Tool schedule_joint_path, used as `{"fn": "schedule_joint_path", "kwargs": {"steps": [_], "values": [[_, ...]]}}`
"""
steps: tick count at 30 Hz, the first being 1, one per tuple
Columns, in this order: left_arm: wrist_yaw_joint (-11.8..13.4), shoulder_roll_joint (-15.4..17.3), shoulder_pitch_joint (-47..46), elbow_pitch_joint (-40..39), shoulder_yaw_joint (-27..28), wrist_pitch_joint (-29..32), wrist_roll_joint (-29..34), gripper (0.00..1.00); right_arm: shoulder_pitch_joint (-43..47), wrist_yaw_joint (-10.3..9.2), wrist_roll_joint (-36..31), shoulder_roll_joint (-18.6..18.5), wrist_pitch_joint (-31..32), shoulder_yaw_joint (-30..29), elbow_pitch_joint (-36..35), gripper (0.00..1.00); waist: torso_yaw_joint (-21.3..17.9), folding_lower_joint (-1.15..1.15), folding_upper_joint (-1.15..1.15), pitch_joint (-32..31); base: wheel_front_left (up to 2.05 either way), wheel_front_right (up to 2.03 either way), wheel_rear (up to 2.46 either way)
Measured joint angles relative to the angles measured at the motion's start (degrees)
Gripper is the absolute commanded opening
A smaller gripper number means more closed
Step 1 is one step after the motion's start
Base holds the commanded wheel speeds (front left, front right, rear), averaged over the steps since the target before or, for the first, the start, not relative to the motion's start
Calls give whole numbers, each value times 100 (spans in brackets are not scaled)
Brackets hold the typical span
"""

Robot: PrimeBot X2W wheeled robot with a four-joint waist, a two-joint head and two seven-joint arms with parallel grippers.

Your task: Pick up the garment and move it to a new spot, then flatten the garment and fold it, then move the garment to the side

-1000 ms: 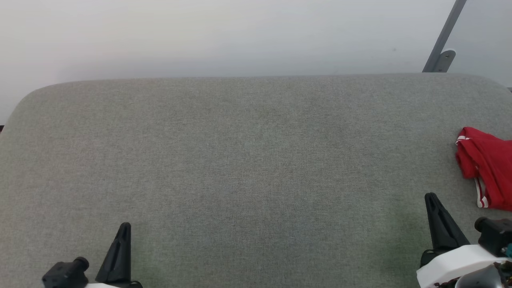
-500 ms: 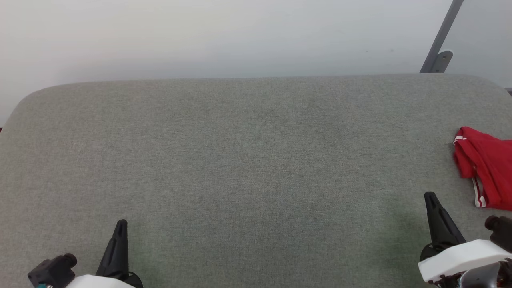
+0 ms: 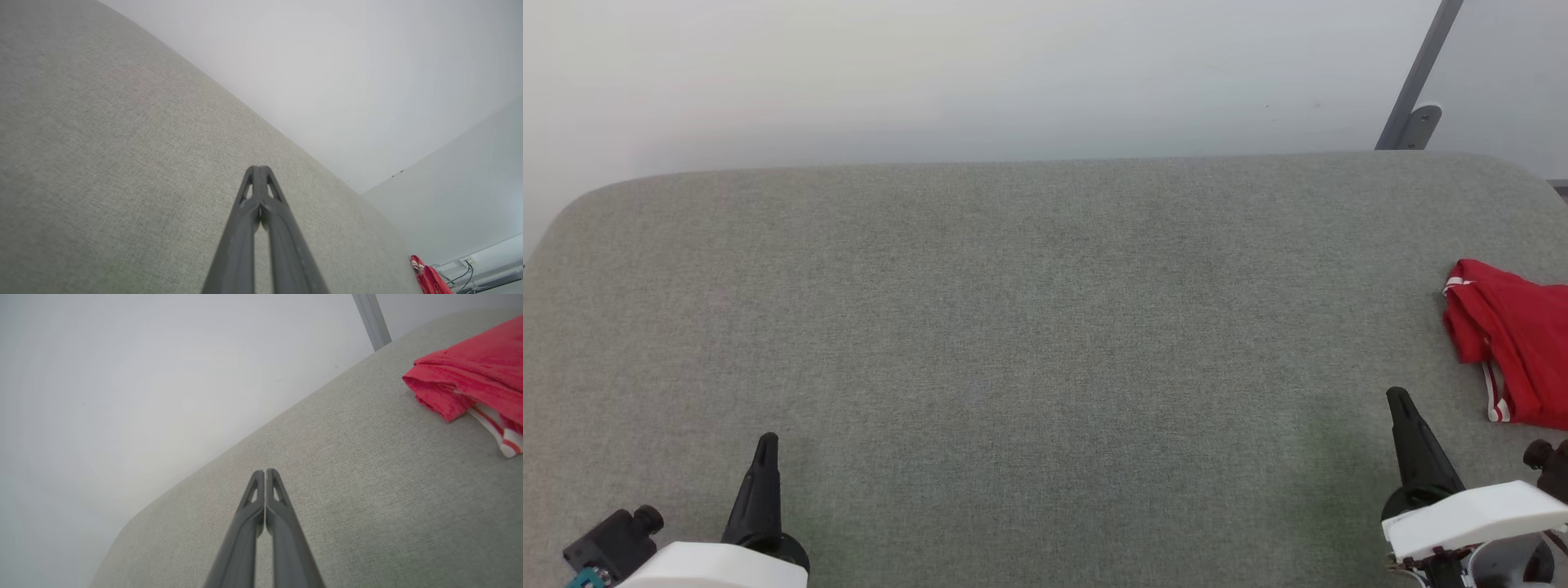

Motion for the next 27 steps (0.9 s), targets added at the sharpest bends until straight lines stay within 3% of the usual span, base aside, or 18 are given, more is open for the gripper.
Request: {"fn": "schedule_joint_path", "kwargs": {"steps": [27], "values": [[0, -182, -295, 115, 182, 476, -1662, 0, -233, -2, 1804, 110, 246, -79, 244, 0, -59, 0, 0, -45, 0, 0, 0]]}}
